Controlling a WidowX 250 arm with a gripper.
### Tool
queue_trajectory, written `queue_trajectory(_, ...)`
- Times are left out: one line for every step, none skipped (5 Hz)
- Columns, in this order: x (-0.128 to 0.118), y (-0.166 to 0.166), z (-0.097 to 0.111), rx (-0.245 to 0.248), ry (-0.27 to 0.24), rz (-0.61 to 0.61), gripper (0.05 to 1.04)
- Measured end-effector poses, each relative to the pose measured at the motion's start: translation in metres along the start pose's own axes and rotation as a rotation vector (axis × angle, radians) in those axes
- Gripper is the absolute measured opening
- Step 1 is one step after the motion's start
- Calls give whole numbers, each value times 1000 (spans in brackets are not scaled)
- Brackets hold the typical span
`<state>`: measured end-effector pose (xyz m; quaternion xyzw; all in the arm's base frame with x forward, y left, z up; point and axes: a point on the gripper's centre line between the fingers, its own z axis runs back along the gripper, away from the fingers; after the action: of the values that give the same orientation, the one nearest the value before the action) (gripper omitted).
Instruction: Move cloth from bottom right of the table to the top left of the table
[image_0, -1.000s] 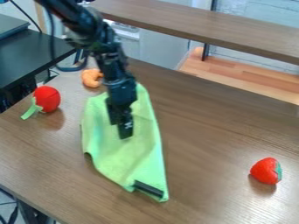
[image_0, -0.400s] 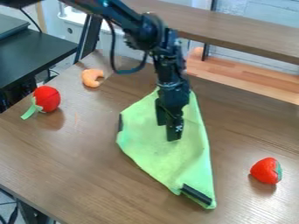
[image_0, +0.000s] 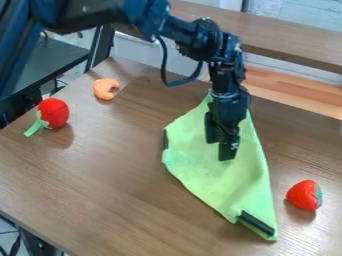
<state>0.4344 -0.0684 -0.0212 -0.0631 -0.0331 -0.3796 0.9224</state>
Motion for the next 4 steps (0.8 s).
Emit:
queue_trajectory(-4, -1, -3, 0, 6, -1, 998)
queue_trajectory(-20, -4, -4, 24, -5, -3, 998)
queue_trajectory(-51, 0, -2, 48, 1, 5, 998)
queue_trajectory(-78, 6, 1, 83, 1, 7, 998)
